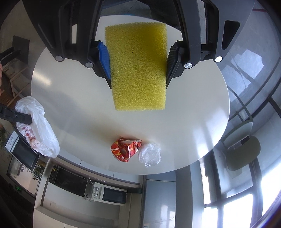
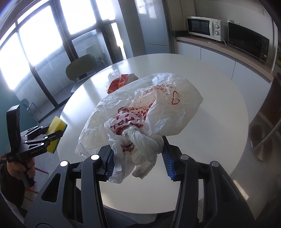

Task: Collect trash
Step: 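Carry the sponge and white bag down over the wastebasket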

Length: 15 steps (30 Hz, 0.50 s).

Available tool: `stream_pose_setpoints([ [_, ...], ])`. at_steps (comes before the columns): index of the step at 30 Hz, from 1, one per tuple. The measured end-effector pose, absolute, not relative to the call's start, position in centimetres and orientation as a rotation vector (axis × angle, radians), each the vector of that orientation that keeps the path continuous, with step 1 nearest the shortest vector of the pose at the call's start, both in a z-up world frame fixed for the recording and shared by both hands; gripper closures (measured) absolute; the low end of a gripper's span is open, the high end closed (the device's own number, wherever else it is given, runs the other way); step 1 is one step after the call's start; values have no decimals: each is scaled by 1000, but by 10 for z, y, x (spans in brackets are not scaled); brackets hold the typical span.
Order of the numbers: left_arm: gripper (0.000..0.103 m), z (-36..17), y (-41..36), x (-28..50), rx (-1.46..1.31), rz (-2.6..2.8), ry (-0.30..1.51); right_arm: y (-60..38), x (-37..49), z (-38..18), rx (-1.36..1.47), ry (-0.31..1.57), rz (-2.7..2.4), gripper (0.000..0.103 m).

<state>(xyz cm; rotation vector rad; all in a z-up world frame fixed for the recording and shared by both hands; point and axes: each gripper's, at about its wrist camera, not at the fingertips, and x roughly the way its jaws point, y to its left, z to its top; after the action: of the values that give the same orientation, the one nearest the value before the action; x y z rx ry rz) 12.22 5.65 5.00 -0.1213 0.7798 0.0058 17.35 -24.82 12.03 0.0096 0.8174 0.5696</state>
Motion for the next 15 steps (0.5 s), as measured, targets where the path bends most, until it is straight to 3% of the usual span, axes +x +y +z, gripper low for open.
stream_pose_setpoints([
  [15,50,40,62,64,-101,-12,777,-269,91,112,13,821,643,59],
])
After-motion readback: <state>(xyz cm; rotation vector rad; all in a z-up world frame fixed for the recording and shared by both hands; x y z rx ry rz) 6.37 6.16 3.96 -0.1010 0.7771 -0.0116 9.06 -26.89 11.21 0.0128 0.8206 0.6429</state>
